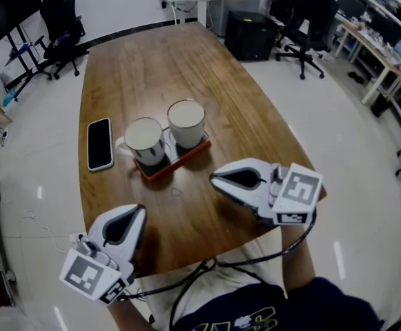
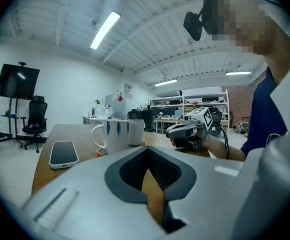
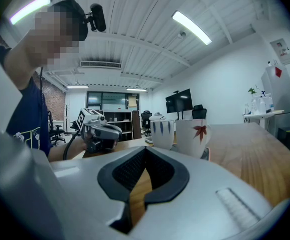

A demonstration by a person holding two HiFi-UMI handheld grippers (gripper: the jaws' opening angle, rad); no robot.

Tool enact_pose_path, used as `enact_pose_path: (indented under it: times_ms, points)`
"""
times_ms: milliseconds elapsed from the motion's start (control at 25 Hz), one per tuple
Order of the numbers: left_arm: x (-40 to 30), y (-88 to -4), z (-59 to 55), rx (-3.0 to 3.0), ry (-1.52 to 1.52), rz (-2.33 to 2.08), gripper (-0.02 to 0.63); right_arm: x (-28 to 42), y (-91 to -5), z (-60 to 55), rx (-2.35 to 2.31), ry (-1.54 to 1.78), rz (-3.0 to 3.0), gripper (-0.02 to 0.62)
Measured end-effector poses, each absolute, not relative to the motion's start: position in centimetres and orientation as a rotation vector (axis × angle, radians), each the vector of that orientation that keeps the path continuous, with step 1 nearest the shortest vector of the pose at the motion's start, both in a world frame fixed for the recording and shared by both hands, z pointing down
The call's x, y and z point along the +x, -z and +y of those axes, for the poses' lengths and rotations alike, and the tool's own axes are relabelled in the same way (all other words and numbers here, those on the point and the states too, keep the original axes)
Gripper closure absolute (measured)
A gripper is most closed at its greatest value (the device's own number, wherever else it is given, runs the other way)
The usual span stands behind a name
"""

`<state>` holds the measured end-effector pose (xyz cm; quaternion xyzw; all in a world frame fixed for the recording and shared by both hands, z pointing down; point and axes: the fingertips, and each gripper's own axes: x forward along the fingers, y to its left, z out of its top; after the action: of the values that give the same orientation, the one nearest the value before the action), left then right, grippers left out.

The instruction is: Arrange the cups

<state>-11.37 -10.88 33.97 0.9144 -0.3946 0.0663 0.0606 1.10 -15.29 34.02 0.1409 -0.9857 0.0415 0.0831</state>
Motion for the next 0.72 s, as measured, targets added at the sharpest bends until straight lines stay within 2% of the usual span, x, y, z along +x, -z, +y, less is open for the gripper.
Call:
enact_pose_path:
  times_ms: [720]
  points:
    - [-11.38, -33.86, -10.90, 2.766, -0.202, -1.194, 0.603, 1.07, -33.91, -15.24, 0.422, -0.139, -2.938, 0.588]
